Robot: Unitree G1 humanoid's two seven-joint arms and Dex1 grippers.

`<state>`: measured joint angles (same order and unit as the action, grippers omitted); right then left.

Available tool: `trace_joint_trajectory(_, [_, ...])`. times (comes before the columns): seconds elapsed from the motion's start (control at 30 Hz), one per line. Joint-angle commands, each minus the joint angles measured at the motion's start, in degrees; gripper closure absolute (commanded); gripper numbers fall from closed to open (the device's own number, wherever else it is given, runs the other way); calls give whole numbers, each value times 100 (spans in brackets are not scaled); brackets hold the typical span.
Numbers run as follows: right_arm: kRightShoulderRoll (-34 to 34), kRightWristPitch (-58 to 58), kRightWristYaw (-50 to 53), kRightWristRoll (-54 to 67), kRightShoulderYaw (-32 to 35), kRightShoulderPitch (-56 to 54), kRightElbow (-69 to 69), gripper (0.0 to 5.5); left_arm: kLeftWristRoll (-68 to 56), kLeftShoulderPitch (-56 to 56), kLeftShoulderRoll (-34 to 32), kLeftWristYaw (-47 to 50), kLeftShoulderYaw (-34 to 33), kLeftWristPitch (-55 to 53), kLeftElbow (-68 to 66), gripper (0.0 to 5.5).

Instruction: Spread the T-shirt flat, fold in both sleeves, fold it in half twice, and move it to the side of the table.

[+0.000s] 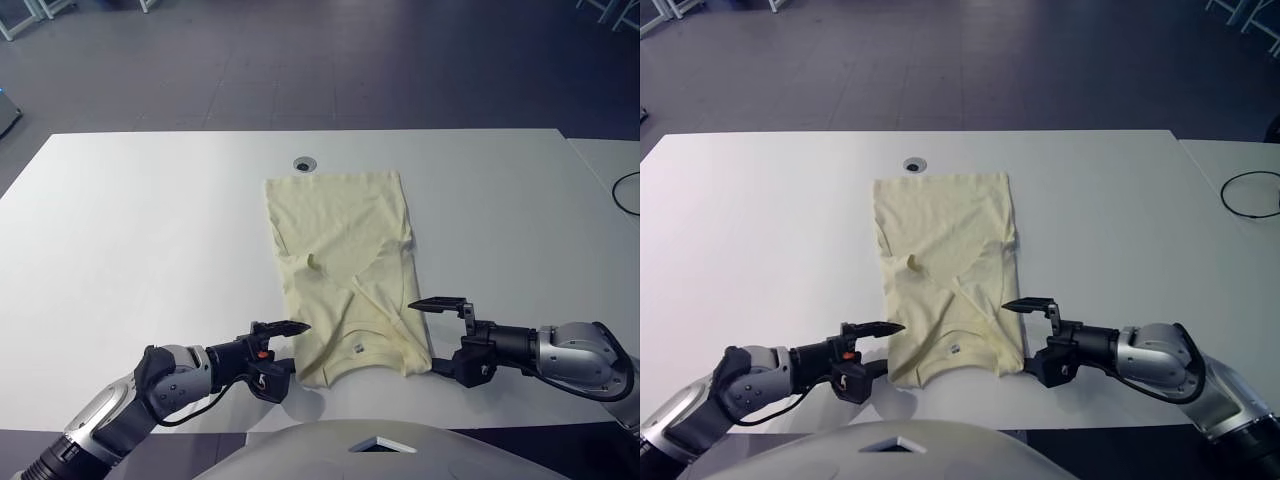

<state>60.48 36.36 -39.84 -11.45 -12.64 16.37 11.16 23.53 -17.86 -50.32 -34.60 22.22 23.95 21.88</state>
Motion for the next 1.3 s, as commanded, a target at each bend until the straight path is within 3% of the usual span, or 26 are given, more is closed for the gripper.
trace_joint_trajectory(0.03, [-72, -53, -181, -377, -187, -27, -337, 89, 445, -102, 1, -184, 198, -97, -339, 319])
trace_joint_trajectory(0.3, [-242, 15, -133, -493, -306, -139, -449, 223, 453, -8, 53, -176, 200, 25, -488, 462])
trace_joint_trajectory(0.53, [-233, 141, -166, -476, -310, -38, -400, 331, 335, 14, 30, -225, 112, 119, -536, 550])
trace_joint_trajectory(0.97, [-110, -551, -857, 772, -123, 32, 513, 547, -1027, 47, -293, -1099, -275, -197, -101, 550])
trace_joint_trajectory(1.3, [169, -3409, -1902, 3383, 137, 38, 1904, 547, -3833, 183, -786, -2582, -790, -2062, 790, 550])
